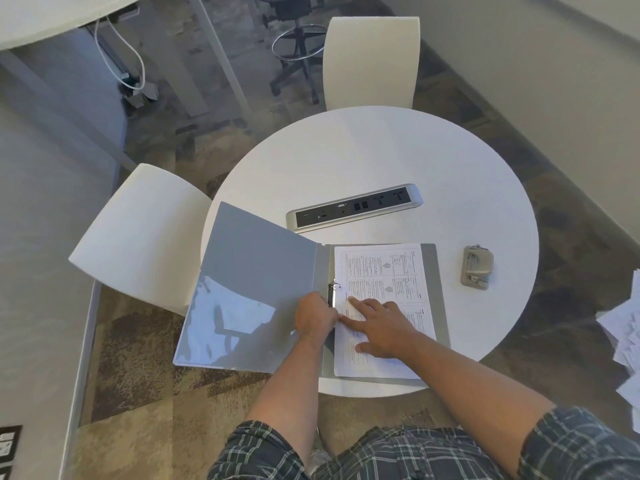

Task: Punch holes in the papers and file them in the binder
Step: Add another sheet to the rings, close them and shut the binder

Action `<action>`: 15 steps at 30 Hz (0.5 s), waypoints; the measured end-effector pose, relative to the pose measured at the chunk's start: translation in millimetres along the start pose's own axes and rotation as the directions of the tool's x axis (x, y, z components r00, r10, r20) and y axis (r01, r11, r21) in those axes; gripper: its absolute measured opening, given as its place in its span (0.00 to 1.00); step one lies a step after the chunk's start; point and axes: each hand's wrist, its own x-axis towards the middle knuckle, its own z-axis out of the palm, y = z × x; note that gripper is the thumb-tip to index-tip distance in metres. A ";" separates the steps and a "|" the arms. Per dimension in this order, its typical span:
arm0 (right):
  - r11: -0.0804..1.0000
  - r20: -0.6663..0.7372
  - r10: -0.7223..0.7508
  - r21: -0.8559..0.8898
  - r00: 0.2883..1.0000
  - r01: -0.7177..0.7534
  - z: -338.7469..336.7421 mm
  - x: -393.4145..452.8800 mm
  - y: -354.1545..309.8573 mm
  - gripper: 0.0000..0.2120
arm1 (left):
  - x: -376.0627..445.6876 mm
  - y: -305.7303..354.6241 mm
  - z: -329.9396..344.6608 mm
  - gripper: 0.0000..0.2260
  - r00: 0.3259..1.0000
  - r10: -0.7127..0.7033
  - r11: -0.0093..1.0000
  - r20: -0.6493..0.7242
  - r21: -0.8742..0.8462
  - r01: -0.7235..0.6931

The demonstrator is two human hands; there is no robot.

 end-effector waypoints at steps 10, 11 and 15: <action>0.998 0.015 0.024 0.063 1.000 -0.025 -1.7 0.7 0.8 0.41 | -5.4 3.5 0.6 0.08 0.996 0.011 0.990 -0.093 -0.138 -0.024; 0.996 0.008 0.031 0.080 0.999 -0.032 -1.3 0.5 1.6 0.43 | -5.3 3.4 -0.3 0.08 0.994 0.011 0.983 -0.105 -0.180 -0.030; 0.983 -0.022 0.081 0.164 0.996 -0.076 -0.5 0.4 2.3 0.50 | -9.5 5.1 -3.7 0.13 0.997 0.023 0.959 -0.080 -0.279 -0.045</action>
